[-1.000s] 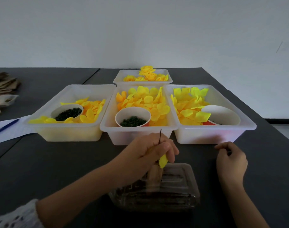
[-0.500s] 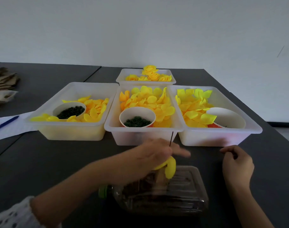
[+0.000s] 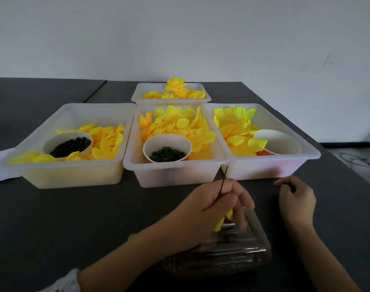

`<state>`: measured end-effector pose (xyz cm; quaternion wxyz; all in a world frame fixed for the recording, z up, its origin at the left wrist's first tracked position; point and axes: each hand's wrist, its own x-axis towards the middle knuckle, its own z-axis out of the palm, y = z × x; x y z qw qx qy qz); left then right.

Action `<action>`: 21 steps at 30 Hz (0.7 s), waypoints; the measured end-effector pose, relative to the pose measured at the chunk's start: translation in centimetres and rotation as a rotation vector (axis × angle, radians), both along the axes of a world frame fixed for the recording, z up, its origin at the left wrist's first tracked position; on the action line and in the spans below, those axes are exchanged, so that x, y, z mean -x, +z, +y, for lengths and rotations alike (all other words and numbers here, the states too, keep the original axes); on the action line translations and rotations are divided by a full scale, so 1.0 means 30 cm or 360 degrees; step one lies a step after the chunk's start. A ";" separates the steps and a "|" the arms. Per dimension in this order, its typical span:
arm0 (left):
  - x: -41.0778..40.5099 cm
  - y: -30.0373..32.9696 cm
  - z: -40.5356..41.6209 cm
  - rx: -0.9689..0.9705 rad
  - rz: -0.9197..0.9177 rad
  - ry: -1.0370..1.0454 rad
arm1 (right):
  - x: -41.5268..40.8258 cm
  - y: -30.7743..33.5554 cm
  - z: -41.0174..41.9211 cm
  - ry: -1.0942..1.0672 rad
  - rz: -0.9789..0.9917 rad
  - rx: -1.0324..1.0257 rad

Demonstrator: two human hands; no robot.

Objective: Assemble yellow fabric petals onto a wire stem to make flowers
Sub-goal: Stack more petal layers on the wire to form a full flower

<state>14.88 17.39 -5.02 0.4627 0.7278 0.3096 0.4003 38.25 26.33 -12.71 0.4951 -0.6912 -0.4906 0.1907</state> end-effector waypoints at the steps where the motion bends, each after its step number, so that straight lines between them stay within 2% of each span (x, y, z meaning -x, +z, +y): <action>1: -0.002 -0.004 0.001 0.0017 0.0051 0.0008 | -0.001 -0.001 -0.001 0.0013 -0.0004 0.0000; 5: 0.009 -0.004 0.011 0.0113 0.0109 -0.0057 | 0.004 0.012 -0.014 0.0018 0.0054 -0.0091; 9: 0.005 -0.009 0.016 0.0207 0.0101 -0.0057 | 0.058 0.098 -0.053 0.0062 0.0057 -0.0565; 12: 0.002 -0.022 0.026 0.0233 0.0119 0.0017 | 0.182 0.223 -0.032 0.0342 0.0080 -0.0770; 15: 0.005 -0.021 0.033 0.0256 0.0265 0.0112 | 0.345 0.355 0.043 0.0879 -0.0045 -0.0641; 18: 0.006 -0.019 0.030 0.0276 0.0332 0.0215 | 0.496 0.431 0.128 0.1415 -0.0392 -0.0319; 21: 0.003 -0.013 0.023 0.0218 0.0357 0.0231 | 0.604 0.436 0.206 0.1702 -0.1160 0.0007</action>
